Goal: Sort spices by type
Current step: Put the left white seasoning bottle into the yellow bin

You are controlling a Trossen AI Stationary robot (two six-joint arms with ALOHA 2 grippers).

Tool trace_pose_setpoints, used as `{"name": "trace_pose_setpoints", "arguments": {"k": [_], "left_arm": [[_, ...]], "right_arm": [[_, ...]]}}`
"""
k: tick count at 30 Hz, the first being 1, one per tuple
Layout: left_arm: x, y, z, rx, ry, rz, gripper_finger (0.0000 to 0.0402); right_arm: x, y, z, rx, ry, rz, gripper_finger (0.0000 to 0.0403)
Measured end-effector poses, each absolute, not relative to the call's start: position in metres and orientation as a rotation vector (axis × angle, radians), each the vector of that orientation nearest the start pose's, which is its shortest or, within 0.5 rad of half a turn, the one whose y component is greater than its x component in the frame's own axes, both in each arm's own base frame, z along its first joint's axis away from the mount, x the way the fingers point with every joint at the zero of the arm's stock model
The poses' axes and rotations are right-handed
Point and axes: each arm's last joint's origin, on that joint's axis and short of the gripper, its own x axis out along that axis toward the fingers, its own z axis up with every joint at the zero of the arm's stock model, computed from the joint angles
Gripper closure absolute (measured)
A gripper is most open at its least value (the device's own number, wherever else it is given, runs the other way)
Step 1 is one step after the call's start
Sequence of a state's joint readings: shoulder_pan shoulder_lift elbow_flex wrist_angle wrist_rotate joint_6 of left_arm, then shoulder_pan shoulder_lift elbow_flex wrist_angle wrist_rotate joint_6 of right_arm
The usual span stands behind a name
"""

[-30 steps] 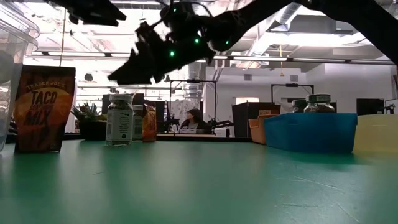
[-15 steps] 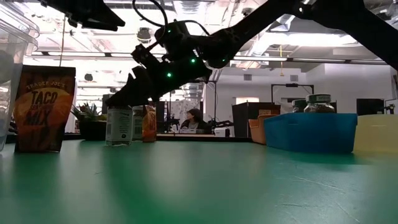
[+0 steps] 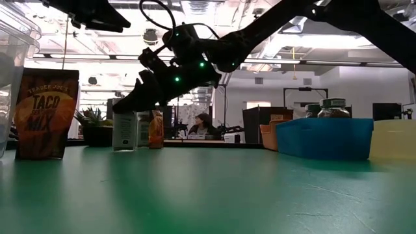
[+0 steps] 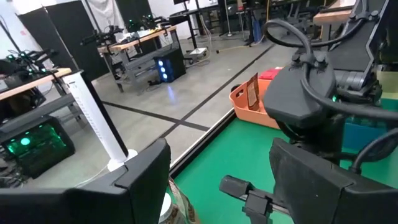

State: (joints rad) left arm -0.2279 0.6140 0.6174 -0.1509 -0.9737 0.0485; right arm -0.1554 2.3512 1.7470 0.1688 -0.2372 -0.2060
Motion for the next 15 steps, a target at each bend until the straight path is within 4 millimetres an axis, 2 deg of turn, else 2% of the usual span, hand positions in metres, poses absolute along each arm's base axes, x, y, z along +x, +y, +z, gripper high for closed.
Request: {"name": "trace_pose_setpoints", "arguments": {"k": [4,8,15], "left_arm": [[0.134,-0.007,0.304,0.131,0.142,0.742,0.0139],[0.134,-0.007,0.304,0.132,0.143,0.742,0.0139],[0.137,-0.008,0.304,0.122,0.137,0.699,0.0139]], "right_arm": [[0.522,-0.08,0.17,-0.11,0.445,0.111,0.0167],[0.516,-0.089,0.188,-0.107,0.487,0.099,0.0173],[0.483,-0.104,0.22,-0.074,0.68,0.084,0.0175]]}}
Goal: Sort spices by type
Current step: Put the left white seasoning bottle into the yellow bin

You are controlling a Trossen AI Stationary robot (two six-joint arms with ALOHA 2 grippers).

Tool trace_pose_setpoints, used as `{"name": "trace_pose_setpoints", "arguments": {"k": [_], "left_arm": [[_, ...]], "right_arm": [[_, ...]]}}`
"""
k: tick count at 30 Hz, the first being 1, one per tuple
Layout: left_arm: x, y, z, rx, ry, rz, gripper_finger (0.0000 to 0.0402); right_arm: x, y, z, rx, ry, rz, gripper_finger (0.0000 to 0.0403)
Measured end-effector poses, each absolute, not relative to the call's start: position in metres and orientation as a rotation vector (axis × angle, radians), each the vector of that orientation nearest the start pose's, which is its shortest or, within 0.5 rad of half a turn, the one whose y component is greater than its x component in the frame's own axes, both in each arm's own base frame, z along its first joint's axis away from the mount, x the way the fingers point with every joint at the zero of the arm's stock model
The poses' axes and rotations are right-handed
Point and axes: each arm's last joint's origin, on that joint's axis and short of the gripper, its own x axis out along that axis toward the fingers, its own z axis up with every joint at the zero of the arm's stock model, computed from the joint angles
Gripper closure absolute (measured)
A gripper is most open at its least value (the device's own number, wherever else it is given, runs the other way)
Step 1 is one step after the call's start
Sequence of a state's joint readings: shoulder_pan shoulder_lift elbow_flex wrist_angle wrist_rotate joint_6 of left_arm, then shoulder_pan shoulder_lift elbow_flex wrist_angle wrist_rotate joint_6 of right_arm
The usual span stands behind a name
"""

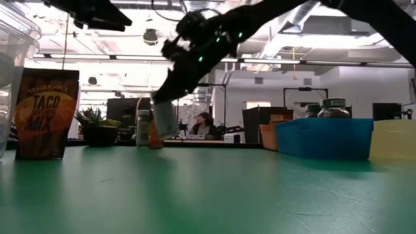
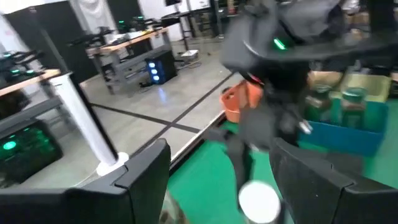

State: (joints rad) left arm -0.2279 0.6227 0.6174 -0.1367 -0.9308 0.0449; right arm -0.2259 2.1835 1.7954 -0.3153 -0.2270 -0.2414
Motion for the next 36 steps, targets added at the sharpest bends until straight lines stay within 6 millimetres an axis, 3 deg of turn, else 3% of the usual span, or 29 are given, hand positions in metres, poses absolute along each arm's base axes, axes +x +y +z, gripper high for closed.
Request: {"name": "trace_pose_setpoints", "arguments": {"k": [6,11,15,23,29,36], "left_arm": [[0.145,-0.011,0.3,0.146,0.169,0.625,0.0139],[0.149,-0.013,0.297,0.156,0.194,0.569,0.0139],[0.152,-0.015,0.295,0.157,0.206,0.525,0.0139],[0.154,-0.016,0.293,0.144,0.211,0.526,0.0139],[0.154,-0.015,0.293,0.145,0.212,0.527,0.0139],[0.154,-0.015,0.293,0.142,0.211,0.529,0.0139]], "right_arm": [[0.439,-0.105,0.275,-0.036,0.819,0.024,0.0176],[0.4,-0.097,0.305,-0.02,0.978,-0.103,0.0176],[0.366,-0.088,0.323,-0.025,1.009,-0.232,0.0176],[0.277,-0.073,0.326,0.047,0.92,-0.495,0.0176],[0.21,-0.048,0.313,0.132,0.817,-0.698,0.0175],[0.16,-0.025,0.287,0.223,0.734,-0.924,0.0174]]}}
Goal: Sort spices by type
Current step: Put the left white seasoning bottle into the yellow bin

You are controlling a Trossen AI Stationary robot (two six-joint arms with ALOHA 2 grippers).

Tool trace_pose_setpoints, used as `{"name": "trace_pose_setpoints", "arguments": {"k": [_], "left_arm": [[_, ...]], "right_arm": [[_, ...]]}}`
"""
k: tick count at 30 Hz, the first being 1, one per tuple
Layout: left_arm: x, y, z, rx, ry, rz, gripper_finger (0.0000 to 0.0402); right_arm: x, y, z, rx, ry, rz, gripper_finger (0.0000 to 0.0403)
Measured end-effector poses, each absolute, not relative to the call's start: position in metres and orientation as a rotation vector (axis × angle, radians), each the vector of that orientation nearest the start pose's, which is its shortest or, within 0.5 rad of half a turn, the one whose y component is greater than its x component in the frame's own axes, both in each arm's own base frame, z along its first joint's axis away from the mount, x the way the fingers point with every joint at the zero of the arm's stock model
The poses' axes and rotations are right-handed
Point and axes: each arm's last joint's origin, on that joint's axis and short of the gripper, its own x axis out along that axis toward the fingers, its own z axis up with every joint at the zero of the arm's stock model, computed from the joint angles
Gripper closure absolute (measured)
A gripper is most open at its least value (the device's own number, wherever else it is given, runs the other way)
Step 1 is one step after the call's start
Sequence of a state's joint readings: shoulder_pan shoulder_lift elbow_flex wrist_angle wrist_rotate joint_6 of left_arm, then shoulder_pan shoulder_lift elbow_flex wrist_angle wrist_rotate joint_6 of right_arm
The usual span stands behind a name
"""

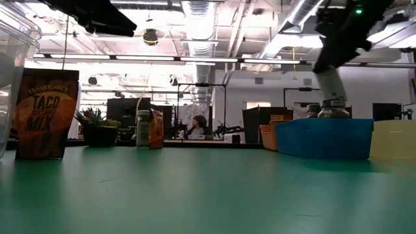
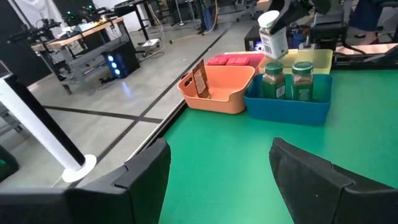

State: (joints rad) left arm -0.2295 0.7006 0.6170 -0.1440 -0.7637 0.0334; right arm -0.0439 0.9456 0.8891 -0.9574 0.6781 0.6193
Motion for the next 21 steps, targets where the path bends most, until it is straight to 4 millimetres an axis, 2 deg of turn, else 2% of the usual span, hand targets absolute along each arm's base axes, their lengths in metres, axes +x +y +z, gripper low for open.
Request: {"name": "trace_pose_setpoints", "arguments": {"k": [8,15,19,21], "left_arm": [[0.154,-0.015,0.293,0.143,0.212,0.531,0.0139],[0.154,-0.015,0.293,0.146,0.213,0.532,0.0139],[0.154,-0.015,0.294,0.138,0.204,0.533,0.0139],[0.157,-0.016,0.294,0.135,0.194,0.534,0.0139]], "right_arm": [[0.131,-0.013,0.269,0.226,0.773,-1.072,0.0173],[0.123,-0.007,0.266,0.168,0.814,-1.086,0.0173],[0.118,-0.005,0.25,0.19,0.804,-1.105,0.0173],[0.118,-0.003,0.25,0.216,0.779,-1.099,0.0173]]}}
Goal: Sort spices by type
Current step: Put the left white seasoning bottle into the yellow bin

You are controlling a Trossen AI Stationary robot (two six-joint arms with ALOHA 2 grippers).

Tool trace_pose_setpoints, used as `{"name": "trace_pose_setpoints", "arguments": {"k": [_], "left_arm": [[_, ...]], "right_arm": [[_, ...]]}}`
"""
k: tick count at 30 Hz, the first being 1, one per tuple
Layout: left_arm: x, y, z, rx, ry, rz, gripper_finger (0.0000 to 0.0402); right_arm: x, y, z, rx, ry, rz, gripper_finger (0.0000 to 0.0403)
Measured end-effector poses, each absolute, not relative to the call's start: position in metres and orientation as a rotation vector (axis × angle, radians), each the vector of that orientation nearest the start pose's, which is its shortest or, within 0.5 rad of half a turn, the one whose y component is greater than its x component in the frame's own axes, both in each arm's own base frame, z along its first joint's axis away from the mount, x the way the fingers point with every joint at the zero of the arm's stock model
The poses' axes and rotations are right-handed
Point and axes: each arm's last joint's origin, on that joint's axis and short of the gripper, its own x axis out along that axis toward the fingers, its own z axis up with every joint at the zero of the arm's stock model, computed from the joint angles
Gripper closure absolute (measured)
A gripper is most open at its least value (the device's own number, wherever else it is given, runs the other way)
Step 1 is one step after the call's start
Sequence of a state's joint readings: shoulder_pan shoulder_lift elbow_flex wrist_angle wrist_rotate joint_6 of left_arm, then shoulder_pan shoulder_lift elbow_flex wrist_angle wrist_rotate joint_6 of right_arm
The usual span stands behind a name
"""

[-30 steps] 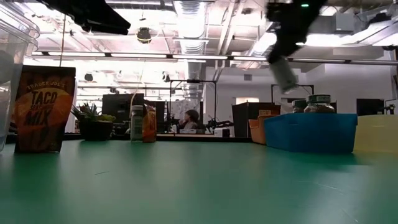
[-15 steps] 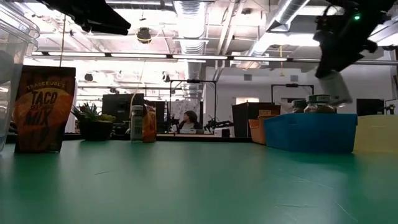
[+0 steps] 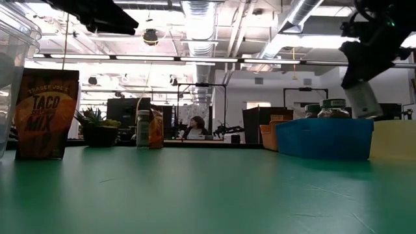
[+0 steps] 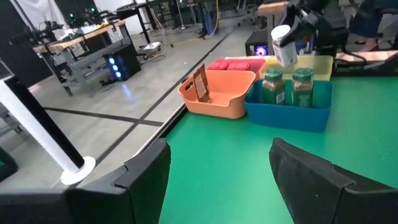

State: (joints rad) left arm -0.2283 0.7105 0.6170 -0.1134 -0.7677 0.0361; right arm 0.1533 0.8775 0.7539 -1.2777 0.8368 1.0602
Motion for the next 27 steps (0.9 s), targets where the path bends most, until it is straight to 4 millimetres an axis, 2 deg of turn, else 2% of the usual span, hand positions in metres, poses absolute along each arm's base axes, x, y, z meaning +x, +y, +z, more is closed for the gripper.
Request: {"name": "trace_pose_setpoints", "arguments": {"k": [7,11,15,19,27], "left_arm": [[0.174,-0.02,0.292,0.155,0.177,0.532,0.0139],[0.189,-0.023,0.289,0.209,0.167,0.519,0.0139],[0.2,-0.026,0.284,0.271,0.188,0.511,0.0139],[0.201,-0.027,0.28,0.285,0.215,0.467,0.0139],[0.198,-0.031,0.285,0.247,0.175,0.289,0.0139]], "right_arm": [[0.115,-0.008,0.25,0.395,0.639,-1.252,0.0173],[0.114,-0.012,0.248,0.436,0.587,-1.335,0.0173],[0.117,-0.014,0.24,0.418,0.611,-1.376,0.0173],[0.119,-0.014,0.235,0.417,0.62,-1.389,0.0173],[0.125,-0.014,0.217,0.469,0.528,-1.387,0.0173]]}}
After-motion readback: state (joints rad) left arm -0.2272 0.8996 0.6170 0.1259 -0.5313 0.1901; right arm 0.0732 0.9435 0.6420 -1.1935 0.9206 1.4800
